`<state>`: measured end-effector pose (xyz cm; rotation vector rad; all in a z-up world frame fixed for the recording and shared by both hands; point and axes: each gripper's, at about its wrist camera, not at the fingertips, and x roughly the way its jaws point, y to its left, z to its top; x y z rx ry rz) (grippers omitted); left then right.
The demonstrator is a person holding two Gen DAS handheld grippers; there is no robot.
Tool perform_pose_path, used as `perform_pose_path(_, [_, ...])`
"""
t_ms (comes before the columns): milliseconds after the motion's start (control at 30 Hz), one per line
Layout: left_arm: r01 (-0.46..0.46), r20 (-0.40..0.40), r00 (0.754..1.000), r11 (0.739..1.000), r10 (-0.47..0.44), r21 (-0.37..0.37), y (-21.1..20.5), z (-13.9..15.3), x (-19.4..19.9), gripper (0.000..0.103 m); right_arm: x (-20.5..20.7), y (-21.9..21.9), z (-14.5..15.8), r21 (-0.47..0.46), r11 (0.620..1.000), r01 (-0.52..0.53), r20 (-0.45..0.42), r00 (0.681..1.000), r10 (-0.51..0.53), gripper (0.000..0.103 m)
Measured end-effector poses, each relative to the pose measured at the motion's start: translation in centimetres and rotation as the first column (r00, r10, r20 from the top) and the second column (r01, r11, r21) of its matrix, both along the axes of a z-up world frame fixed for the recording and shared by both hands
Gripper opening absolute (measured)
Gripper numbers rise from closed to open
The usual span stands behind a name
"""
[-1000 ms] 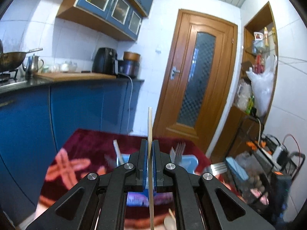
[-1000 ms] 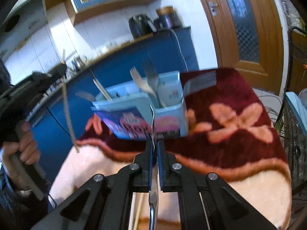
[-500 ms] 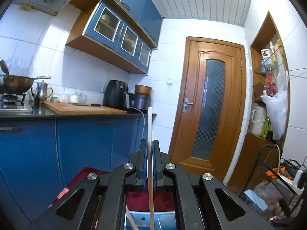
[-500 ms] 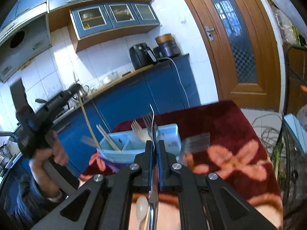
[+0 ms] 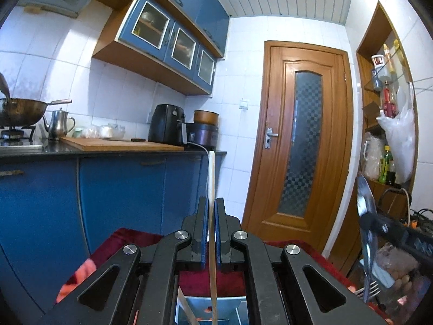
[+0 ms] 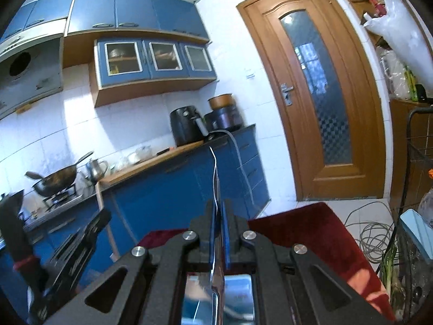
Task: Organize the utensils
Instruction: 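Lift the chopstick and metal utensil and carry both over the caddy, then lower both held utensils into the caddy and open both tools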
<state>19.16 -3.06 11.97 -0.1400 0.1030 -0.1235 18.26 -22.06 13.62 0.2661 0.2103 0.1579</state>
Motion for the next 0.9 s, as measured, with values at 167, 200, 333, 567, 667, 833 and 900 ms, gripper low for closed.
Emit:
perform_pose_path(167, [0.003,-0.027,1.000,1.000,-0.003,-0.007,0.1,-0.8,0.3,0.004,1.3,0.5,-0.9,-0.046,0.995,0.084,0.048,0.995,-0.082,0.007])
perform_pose_path(200, [0.001,-0.032,0.999,1.000,-0.002,-0.008,0.1,-0.9,0.4,0.004,1.5,0.6,-1.1,-0.060,0.994,0.093,0.058,0.994,-0.090,0.007])
perform_pose_path(333, [0.009,-0.059,0.998,1.000,-0.010,-0.013,0.1,-1.5,0.8,0.004,1.6,0.9,-1.9,-0.104,0.988,0.111,0.087,0.991,-0.102,0.007])
perform_pose_path(567, [0.015,-0.084,0.996,1.000,-0.017,-0.024,0.2,-1.8,0.9,0.004,1.5,0.7,-0.9,-0.104,0.988,0.115,0.127,0.987,-0.102,0.007])
perform_pose_path(667, [0.019,-0.093,0.995,0.999,-0.021,-0.026,0.2,-1.8,0.8,0.004,1.9,1.1,-1.2,-0.126,0.986,0.110,0.123,0.988,-0.094,0.007])
perform_pose_path(833, [0.033,-0.123,0.992,0.999,-0.038,-0.038,0.4,-1.6,0.6,0.014,2.2,1.0,-2.7,-0.106,0.989,0.100,0.078,0.993,-0.092,0.007])
perform_pose_path(900, [0.037,-0.133,0.990,0.998,-0.042,-0.041,0.4,-1.5,0.2,0.020,2.0,1.1,-3.1,-0.110,0.990,0.087,0.055,0.995,-0.081,0.007])
